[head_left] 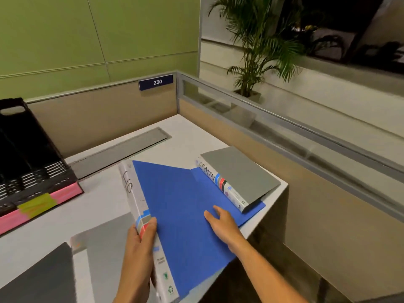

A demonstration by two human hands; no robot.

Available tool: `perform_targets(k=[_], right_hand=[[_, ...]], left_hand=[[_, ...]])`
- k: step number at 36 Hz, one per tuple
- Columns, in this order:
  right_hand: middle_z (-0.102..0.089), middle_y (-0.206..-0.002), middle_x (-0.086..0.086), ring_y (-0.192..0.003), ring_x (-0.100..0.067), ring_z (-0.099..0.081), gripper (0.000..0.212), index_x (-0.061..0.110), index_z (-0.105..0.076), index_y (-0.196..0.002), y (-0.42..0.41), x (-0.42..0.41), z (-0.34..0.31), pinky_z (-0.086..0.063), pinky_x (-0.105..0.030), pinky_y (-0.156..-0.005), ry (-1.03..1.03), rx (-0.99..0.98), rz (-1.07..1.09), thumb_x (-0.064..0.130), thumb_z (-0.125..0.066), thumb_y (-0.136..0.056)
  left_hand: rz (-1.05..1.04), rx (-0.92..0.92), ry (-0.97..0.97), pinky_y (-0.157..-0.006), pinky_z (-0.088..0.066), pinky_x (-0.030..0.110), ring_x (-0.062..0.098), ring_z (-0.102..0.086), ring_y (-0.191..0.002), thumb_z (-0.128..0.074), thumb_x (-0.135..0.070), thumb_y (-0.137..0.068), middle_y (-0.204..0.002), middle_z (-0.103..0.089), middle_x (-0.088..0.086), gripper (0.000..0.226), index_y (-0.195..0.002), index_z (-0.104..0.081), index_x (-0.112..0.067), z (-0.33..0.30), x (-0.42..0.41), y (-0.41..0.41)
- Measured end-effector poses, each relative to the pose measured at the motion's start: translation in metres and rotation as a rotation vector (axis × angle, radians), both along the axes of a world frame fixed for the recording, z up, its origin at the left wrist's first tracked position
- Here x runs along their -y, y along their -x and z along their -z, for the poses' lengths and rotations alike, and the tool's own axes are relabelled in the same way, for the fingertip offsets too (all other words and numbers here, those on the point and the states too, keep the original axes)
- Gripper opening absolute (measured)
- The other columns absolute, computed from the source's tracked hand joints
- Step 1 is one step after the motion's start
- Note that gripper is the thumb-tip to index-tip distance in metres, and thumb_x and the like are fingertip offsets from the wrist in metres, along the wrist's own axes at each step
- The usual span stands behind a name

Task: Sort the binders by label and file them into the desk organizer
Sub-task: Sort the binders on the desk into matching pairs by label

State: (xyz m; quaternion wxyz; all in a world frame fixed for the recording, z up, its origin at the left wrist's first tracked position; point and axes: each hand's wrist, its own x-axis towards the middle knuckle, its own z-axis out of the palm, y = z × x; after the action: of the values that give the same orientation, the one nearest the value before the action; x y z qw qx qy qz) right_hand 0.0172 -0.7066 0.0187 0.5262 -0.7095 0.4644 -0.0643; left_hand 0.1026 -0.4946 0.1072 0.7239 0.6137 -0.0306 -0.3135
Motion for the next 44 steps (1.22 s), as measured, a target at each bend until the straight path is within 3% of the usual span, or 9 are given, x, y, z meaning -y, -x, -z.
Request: perform_targets(k=[2,7,14,18,21,25,34,40,44], right_hand=[[-0.030,-0.162,0.006,-0.148,-0.018,-0.032,0.073,0.027,-0.030,-0.157,-0.006,0.010,0.006,-0.033,-0.036,-0.114,0.001,-0.032,-0.001,0.060,-0.051,-0.096],[-0.027,-0.164,0.005,-0.148,-0.020,-0.031,0.073,0.024,-0.026,-0.158,-0.011,0.034,0.019,-0.031,-0.037,-0.116,0.005,-0.109,-0.022,0.059,-0.047,-0.098],[-0.025,-0.165,0.003,-0.150,-0.020,-0.027,0.069,0.022,-0.024,-0.159,-0.024,0.062,0.030,-0.028,-0.041,-0.121,0.030,-0.177,-0.120,0.055,-0.042,-0.102],[-0.012,-0.169,-0.001,-0.155,-0.021,-0.013,0.066,0.015,-0.018,-0.160,-0.037,0.065,0.037,-0.017,-0.042,-0.124,0.075,-0.199,-0.231,0.048,-0.037,-0.106],[0.000,-0.169,-0.004,-0.156,-0.021,0.001,0.064,0.012,-0.011,-0.161,-0.040,0.066,0.044,-0.007,-0.041,-0.126,0.125,-0.225,-0.256,0.044,-0.030,-0.108],[0.005,-0.169,-0.008,-0.155,-0.024,0.008,0.063,0.010,-0.008,-0.161,-0.038,0.082,0.052,-0.001,-0.042,-0.126,0.175,-0.250,-0.295,0.040,-0.028,-0.110],[0.004,-0.169,-0.009,-0.155,-0.022,0.007,0.061,0.009,-0.004,-0.160,-0.037,0.117,0.065,0.003,-0.039,-0.125,0.281,-0.239,-0.357,0.009,-0.034,-0.106],[0.003,-0.169,0.001,-0.155,-0.023,0.006,0.064,0.018,-0.011,-0.161,-0.030,0.125,0.068,-0.009,-0.038,-0.126,0.260,-0.155,-0.378,0.003,-0.036,-0.104],[-0.007,-0.169,0.005,-0.155,-0.019,-0.001,0.059,0.021,-0.021,-0.159,-0.027,0.129,0.068,-0.016,-0.037,-0.125,0.278,-0.100,-0.378,0.005,-0.037,-0.105]], left_hand=[[0.033,-0.042,0.008,-0.083,-0.059,0.057,0.039,-0.073,-0.096,-0.053,-0.040,-0.101,-0.115,-0.073,0.015,0.038,-0.134,-0.053,-0.022,0.003,0.014,-0.009],[0.033,-0.115,-0.003,-0.062,-0.061,0.039,0.035,-0.076,-0.091,-0.052,-0.044,-0.101,-0.113,-0.075,0.010,0.036,-0.133,-0.053,-0.028,0.018,0.042,-0.021],[0.042,-0.130,-0.068,-0.078,-0.062,0.051,0.033,-0.076,-0.091,-0.047,-0.052,-0.100,-0.111,-0.075,0.007,0.038,-0.131,-0.052,-0.030,0.043,0.070,-0.025],[0.024,-0.128,-0.065,-0.071,-0.063,0.042,0.031,-0.075,-0.095,-0.048,-0.045,-0.102,-0.116,-0.074,0.008,0.039,-0.134,-0.050,-0.023,0.051,0.088,-0.023],[-0.003,-0.132,-0.083,-0.083,-0.060,0.056,0.035,-0.074,-0.097,-0.049,-0.046,-0.101,-0.118,-0.072,0.012,0.043,-0.136,-0.049,-0.021,0.059,0.101,-0.023],[-0.033,-0.151,-0.101,-0.081,-0.059,0.062,0.039,-0.074,-0.093,-0.052,-0.051,-0.099,-0.112,-0.074,0.013,0.045,-0.133,-0.049,-0.023,0.078,0.117,-0.025],[-0.090,-0.171,-0.133,-0.074,-0.062,0.050,0.032,-0.076,-0.092,-0.049,-0.057,-0.098,-0.107,-0.076,0.005,0.035,-0.124,-0.049,-0.033,0.116,0.157,-0.009],[-0.080,-0.160,-0.115,-0.079,-0.062,0.049,0.029,-0.075,-0.098,-0.049,-0.057,-0.098,-0.113,-0.075,0.002,0.038,-0.126,-0.051,-0.032,0.121,0.175,-0.009],[-0.071,-0.195,-0.057,-0.090,-0.057,0.057,0.033,-0.072,-0.104,-0.056,-0.048,-0.098,-0.120,-0.073,0.005,0.034,-0.128,-0.051,-0.033,0.117,0.190,-0.007]])
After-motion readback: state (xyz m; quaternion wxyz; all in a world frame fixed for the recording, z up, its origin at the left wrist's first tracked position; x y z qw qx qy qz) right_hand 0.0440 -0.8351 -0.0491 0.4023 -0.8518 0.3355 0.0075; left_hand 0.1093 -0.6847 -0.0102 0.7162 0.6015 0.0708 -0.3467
